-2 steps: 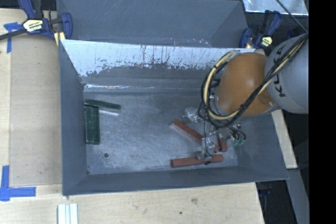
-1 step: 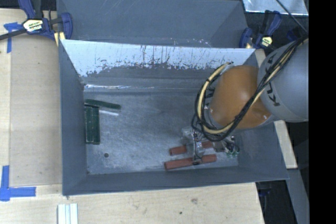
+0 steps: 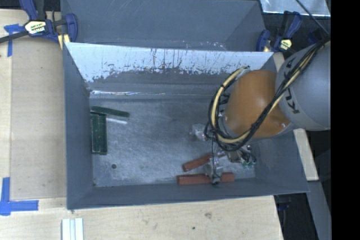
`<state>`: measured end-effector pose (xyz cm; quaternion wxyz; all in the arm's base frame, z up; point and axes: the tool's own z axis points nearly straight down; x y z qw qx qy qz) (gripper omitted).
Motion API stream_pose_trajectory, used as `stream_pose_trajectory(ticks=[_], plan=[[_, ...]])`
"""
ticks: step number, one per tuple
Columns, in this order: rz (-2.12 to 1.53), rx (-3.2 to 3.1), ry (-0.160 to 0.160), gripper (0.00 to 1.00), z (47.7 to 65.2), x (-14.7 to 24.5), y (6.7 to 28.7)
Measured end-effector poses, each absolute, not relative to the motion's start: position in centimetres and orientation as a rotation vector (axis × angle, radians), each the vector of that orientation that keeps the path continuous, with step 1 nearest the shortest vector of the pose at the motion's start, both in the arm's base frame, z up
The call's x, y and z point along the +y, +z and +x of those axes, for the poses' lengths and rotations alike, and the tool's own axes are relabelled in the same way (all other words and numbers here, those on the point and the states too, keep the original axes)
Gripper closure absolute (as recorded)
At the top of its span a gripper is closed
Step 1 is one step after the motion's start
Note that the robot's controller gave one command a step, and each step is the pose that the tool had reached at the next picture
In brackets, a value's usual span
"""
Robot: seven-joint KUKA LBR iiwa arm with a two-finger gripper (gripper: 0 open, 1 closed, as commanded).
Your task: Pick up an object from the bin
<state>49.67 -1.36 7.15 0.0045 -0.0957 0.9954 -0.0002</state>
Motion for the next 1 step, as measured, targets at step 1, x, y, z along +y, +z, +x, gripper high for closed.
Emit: stream_pose_trajectory(ticks=[1], plan=[[-0.302,3.120,-0.001,1.00,49.59,-1.36,7.13]])
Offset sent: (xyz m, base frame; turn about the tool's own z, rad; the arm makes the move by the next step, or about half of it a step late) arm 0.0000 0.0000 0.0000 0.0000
